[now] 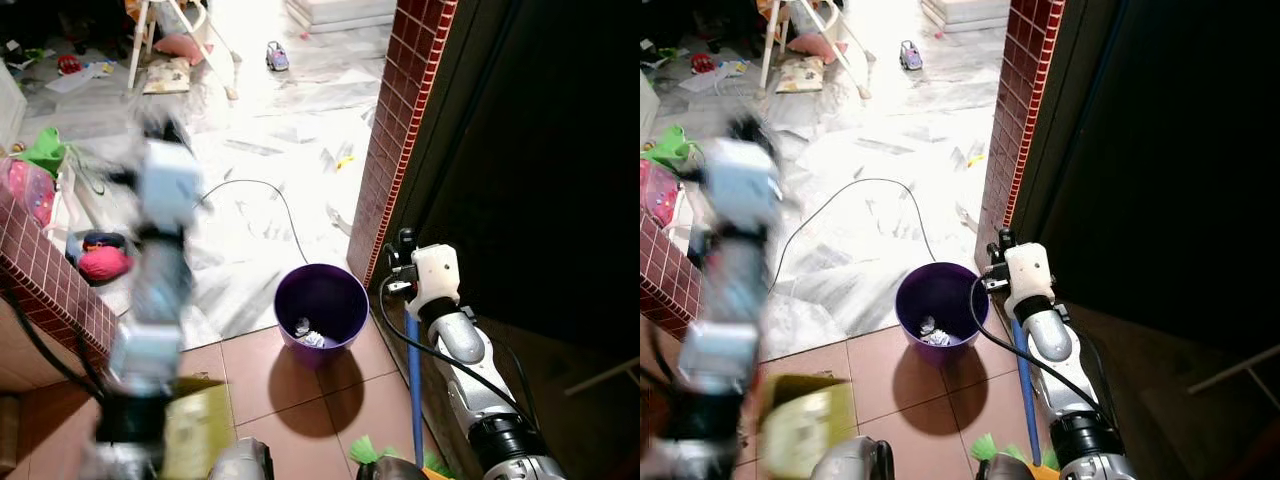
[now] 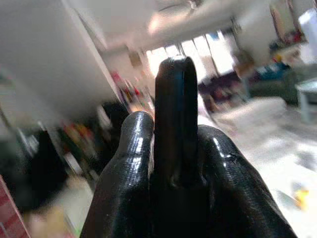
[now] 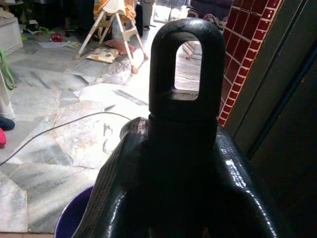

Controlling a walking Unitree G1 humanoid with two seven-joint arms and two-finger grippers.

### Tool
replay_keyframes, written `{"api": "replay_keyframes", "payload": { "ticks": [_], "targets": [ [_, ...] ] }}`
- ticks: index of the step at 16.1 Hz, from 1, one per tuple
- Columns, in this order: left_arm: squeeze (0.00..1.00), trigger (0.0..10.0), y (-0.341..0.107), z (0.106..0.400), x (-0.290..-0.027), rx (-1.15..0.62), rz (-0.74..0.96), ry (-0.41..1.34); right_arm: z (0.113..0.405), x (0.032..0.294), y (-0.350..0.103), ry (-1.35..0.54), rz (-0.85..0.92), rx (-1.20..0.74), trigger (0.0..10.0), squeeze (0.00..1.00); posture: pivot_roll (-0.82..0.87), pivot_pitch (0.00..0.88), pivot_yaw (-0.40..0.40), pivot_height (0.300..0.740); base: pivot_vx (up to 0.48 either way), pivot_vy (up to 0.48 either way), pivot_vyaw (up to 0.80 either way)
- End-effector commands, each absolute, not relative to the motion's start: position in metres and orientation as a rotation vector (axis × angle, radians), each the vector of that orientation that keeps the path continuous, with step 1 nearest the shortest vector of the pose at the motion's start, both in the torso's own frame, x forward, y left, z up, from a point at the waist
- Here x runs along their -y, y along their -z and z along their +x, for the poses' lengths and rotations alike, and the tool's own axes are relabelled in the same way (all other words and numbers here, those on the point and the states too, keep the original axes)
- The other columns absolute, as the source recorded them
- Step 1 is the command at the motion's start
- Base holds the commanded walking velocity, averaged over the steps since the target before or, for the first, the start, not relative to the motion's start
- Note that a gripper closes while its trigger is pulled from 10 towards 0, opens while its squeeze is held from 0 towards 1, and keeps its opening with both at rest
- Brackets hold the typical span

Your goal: Sweep floor

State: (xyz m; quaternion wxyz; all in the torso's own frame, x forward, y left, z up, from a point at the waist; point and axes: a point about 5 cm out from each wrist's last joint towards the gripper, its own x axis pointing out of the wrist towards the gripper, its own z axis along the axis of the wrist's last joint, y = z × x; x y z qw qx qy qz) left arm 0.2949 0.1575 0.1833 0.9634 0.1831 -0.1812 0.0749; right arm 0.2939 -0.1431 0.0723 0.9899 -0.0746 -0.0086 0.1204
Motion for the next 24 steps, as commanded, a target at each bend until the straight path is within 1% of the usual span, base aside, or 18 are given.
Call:
{"api": "replay_keyframes", "payload": {
  "ticks": [1,2,4,9,13,15,17,20,24],
  "targets": [
    [0.0,10.0,-0.188,0.289,-0.15,0.403,0.331,-0.144,0.3,0.144,-0.085,-0.237,-0.145,0.067,10.0,0.0,0.01,0.0,-0.01,0.74,0.0,0.0,0.0],
    [0.0,10.0,-0.175,0.286,-0.145,0.351,0.28,-0.134,0.301,0.145,-0.085,-0.235,-0.143,0.064,10.0,0.0,0.01,0.0,-0.009,0.74,0.0,0.0,0.0],
    [0.0,10.0,-0.162,0.281,-0.141,0.324,0.261,-0.139,0.303,0.146,-0.086,-0.218,-0.1,0.055,10.0,0.0,0.0,0.0,-0.005,0.74,0.0,0.0,0.0],
    [0.0,10.0,-0.15,0.282,-0.143,0.275,0.226,-0.174,0.303,0.143,-0.087,-0.227,-0.082,0.05,10.0,0.0,-0.01,0.0,-0.003,0.74,0.0,0.0,0.0],
    [0.0,10.0,-0.134,0.279,-0.14,0.142,0.096,-0.185,0.301,0.14,-0.089,-0.239,-0.088,0.048,10.0,0.0,-0.02,0.0,-0.003,0.74,0.0,0.0,0.0],
    [0.0,10.0,-0.127,0.275,-0.137,0.131,0.104,-0.172,0.299,0.138,-0.089,-0.251,-0.086,0.046,10.0,0.0,-0.03,0.0,-0.006,0.74,0.0,0.0,0.25],
    [0.0,10.0,-0.124,0.274,-0.129,0.123,0.104,-0.14,0.297,0.137,-0.088,-0.262,-0.081,0.041,10.0,0.0,-0.03,0.0,-0.006,0.74,0.0,0.0,0.8],
    [0.0,10.0,-0.119,0.278,-0.122,0.092,0.086,-0.109,0.3,0.133,-0.09,-0.268,-0.074,0.042,10.0,0.0,-0.04,0.0,0.001,0.74,0.0,0.0,0.0],
    [0.0,10.0,-0.118,0.28,-0.121,0.084,0.083,-0.097,0.302,0.136,-0.093,-0.262,-0.075,0.049,10.0,0.0,-0.04,0.0,0.004,0.74,-0.068,0.0,0.0]
  ]
}}
